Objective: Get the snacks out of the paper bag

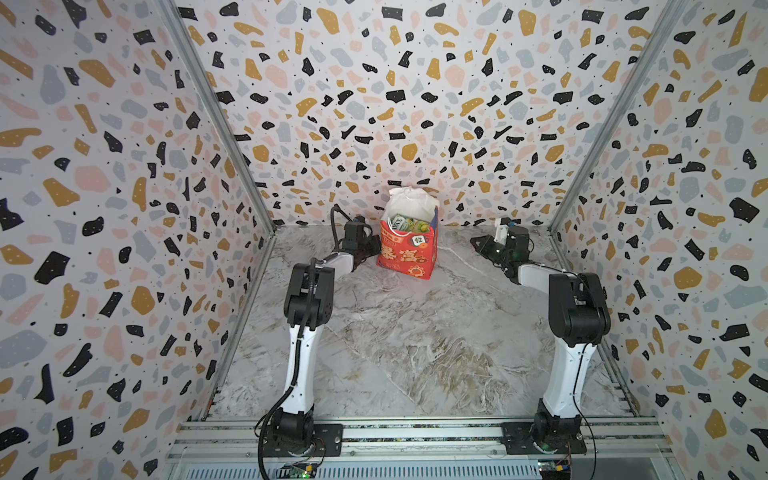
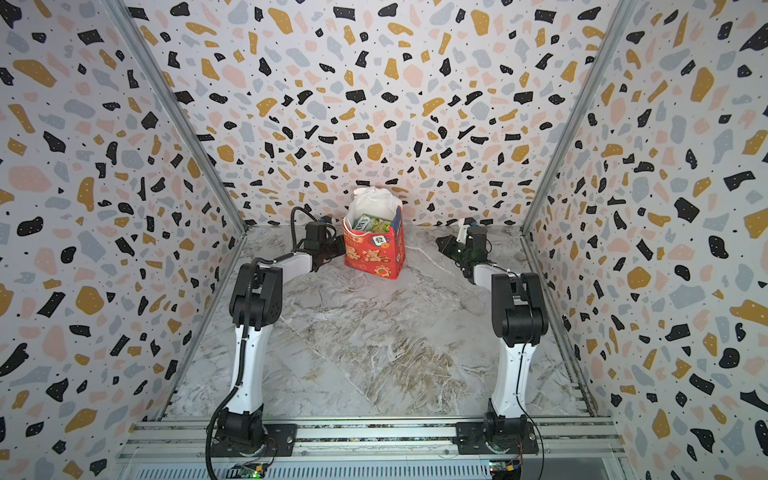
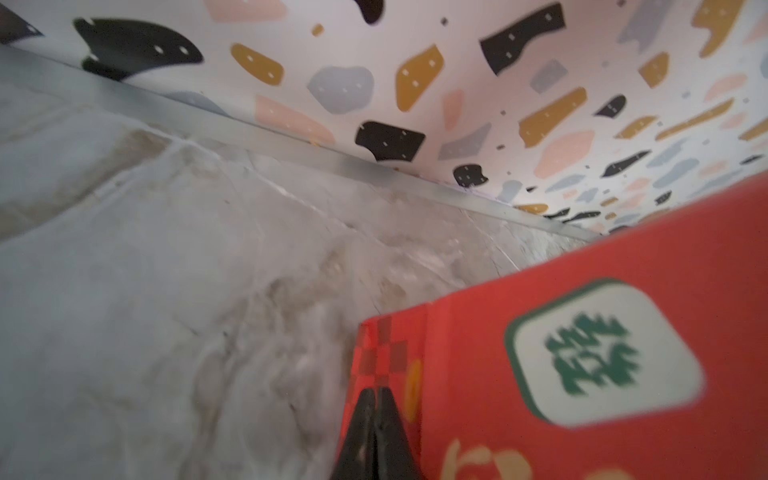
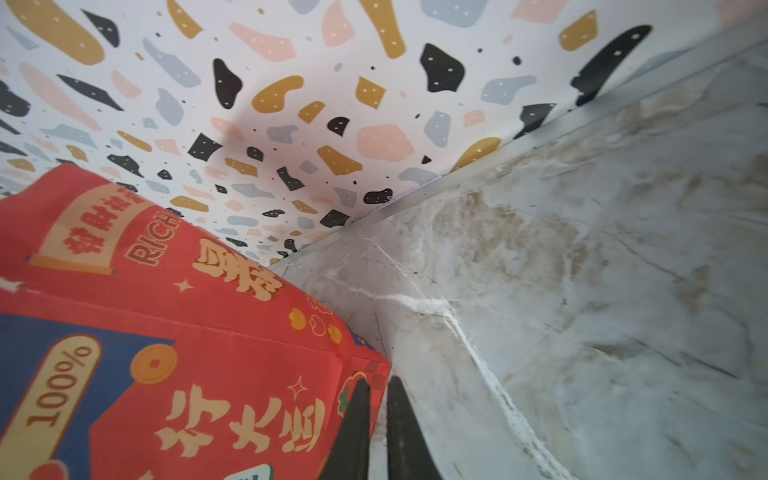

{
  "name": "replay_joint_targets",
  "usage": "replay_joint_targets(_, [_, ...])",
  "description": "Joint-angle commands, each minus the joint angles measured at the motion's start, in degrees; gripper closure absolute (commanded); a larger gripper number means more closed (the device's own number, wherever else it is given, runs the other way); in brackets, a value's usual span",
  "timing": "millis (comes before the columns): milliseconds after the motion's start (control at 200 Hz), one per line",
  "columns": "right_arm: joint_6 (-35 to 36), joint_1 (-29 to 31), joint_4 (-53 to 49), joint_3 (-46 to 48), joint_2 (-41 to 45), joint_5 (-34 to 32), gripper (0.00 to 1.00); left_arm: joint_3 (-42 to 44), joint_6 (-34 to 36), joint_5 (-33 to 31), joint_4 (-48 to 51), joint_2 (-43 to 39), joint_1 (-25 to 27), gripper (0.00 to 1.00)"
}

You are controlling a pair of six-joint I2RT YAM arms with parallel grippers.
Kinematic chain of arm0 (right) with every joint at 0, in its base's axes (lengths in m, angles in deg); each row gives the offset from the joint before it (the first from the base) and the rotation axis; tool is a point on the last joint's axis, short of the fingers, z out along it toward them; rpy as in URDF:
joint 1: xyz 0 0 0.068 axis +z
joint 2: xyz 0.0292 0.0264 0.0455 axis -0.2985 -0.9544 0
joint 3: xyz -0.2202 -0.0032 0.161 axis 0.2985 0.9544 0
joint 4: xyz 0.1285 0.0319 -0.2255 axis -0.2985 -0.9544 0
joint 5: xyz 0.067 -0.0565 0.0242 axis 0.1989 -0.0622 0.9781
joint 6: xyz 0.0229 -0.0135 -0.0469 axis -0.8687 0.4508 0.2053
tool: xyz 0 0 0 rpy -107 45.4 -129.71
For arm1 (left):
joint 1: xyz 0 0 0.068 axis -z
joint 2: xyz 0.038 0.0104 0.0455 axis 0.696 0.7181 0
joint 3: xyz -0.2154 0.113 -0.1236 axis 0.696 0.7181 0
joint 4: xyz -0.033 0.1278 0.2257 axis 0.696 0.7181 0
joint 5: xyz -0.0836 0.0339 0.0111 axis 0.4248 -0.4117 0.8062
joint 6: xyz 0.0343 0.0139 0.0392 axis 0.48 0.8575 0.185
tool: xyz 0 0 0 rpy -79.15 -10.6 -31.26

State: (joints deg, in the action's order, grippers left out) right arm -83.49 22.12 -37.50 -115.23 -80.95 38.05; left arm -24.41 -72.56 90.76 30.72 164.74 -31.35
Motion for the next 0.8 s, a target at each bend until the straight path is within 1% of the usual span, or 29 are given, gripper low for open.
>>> replay_joint_targets(0, [-0.03,-0.43,1.24,0.14,1.22,-0.34,0.88,7.17,2.36,2.25,-7.07,-7.03,2.55,1.0])
replay_joint_targets(100, [-0.36,-1.17,1.36,-0.28,0.1,0.18,0.88,12.29,1.61,0.55,-10.21,-11.06,1.83,1.0])
replay_joint_targets(170, [-0.03,-1.2,0.04,-1.86,-1.24,0.14,0.87,13.52,0.81,0.01,-11.42,-12.65,0.26,1.0])
replay_joint_targets(255, [0.59,-1.15,-2.6,-5.25,-3.55,1.16,0.88,13.5,-0.29,-3.17,-12.25,-13.16,-1.64,1.0])
replay_joint_targets(415, [0.44,-0.59,-5.39,-10.23,-7.65,1.15,0.87,1.19,0.71,-2.57,-4.69,-5.98,-3.09,1.0])
replay_joint_targets(501, [0.18,-0.4,-7.56,-14.55,-10.53,2.01,0.87,-5.06,-0.99,-1.18,-1.98,-1.38,-2.93,1.0])
replay_joint_targets(646, [-1.34,0.74,-9.68,-21.95,-15.87,4.0,0.87,-12.31,-4.65,-0.72,-0.4,4.78,-2.15,1.0])
replay_joint_targets(731, [-2.66,1.43,-11.33,-27.08,-19.38,5.78,0.88,-14.54,-5.88,-1.9,-0.56,7.09,-1.3,1.0])
replay_joint_targets(796, [-3.58,2.22,-12.31,-30.91,-22.16,6.73,0.87,-16.88,-7.21,-1.53,-0.49,9.17,-0.95,1.0])
